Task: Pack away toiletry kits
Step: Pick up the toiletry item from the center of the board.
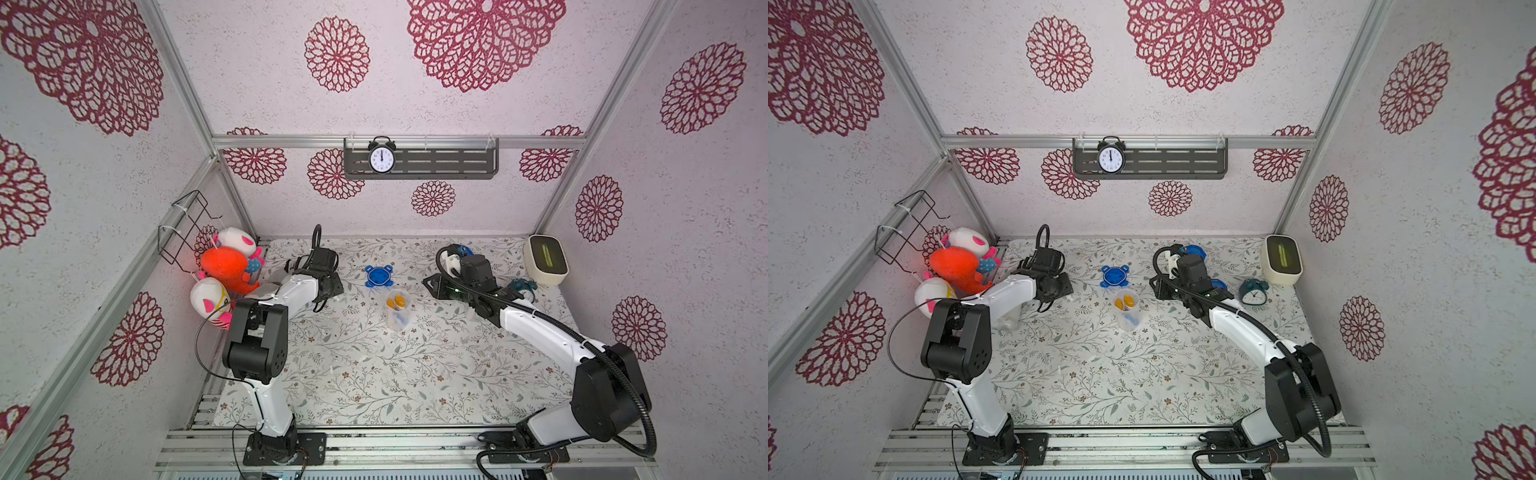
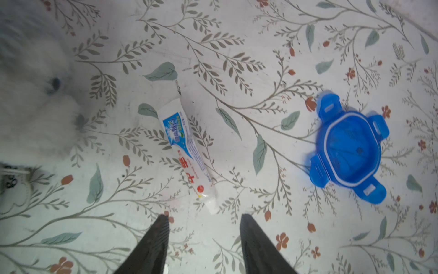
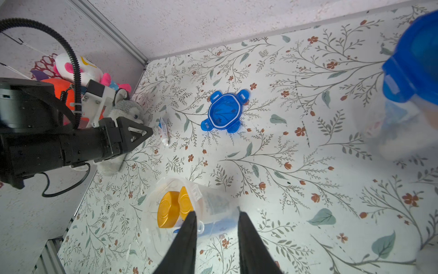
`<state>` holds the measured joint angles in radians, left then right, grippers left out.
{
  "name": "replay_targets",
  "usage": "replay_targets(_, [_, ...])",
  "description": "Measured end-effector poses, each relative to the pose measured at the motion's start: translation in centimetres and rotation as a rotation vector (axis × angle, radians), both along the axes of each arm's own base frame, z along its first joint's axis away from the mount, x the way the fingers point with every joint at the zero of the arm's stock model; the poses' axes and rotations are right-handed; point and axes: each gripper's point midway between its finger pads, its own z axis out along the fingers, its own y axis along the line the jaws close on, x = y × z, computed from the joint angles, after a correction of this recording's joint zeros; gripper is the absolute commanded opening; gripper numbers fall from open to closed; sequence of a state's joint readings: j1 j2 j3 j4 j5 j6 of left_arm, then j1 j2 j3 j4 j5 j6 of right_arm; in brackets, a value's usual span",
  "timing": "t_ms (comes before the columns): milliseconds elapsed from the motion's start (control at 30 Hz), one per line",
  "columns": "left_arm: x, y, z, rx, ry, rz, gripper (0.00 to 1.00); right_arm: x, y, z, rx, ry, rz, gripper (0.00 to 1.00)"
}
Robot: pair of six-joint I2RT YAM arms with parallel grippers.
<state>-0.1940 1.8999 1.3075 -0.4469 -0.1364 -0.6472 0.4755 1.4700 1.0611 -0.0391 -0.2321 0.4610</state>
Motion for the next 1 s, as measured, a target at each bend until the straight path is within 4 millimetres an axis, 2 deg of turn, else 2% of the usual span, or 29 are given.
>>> replay_targets(167, [1.1,0.0,-2.3,-0.021,0.056,0.041,0.5,0.1,-0.5,-0.4,0.012,0.006,0.003,0.31])
replay_targets(300, [0.7,-0.2,-4.8,-0.028,0.128,0.054,0.44,0.2,-0.9,-0.8,0.016,0.016,0.001,0.31])
replay_targets(567, [1.5,-0.7,-5.1,-0.049,0.145,0.063,0.1,0.1,-1.3,-1.2,0.011,0.022,0.009,0.31])
replay_targets(667, [1.5,-0.8,-4.9,-0.057,0.14,0.056,0.04,0.1,-1.3,-1.2,0.011,0.021,0.009,0.31])
replay_targets(767, [0.6,-0.9,-4.8,-0.043,0.143,0.034,0.04,0.2,-1.3,-1.1,0.015,0.017,0.012,0.31])
replay_targets(833, [-1.0,-0.9,-4.5,-0.008,0.162,0.005,0.04,0.1,-1.0,-0.9,0.027,0.013,0.025,0.31])
replay_targets(900, [-2.5,-1.4,-3.2,0.039,0.17,-0.037,0.05,0.1,-0.7,-0.5,0.042,0.005,0.04,0.31])
replay_targets(1000, [-3.7,-3.9,1.7,0.094,0.08,-0.155,0.03,-0.2,0.1,0.3,0.079,-0.012,0.084,0.35])
